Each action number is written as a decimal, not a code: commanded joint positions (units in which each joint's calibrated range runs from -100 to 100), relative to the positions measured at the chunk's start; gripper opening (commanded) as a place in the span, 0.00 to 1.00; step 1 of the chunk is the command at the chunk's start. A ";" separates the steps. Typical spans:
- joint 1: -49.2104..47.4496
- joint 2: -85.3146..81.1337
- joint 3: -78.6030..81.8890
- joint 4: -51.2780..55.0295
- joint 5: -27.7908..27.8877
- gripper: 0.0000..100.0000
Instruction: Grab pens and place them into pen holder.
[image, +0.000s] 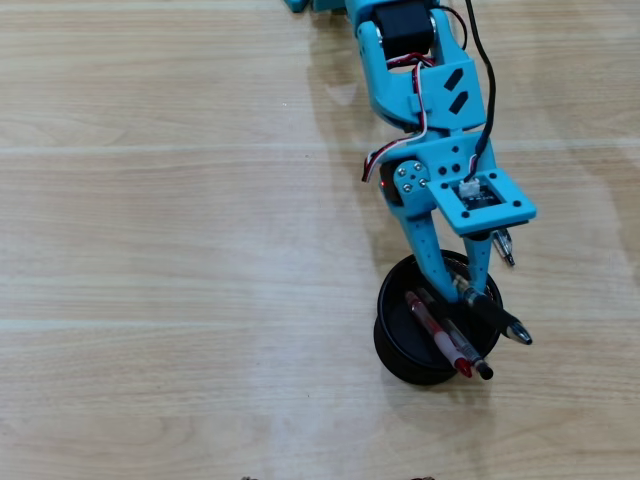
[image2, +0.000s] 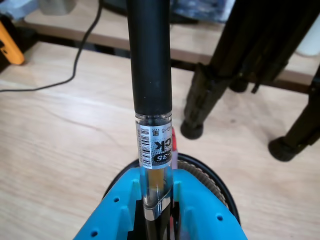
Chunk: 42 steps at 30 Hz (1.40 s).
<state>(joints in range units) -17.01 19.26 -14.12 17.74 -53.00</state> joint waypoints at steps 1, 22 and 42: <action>-0.09 1.88 -2.95 -5.58 -2.25 0.02; -1.05 5.26 -2.22 -14.43 -1.57 0.11; -16.38 -28.38 31.46 47.28 4.75 0.12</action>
<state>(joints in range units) -31.53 -8.00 17.22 50.13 -45.64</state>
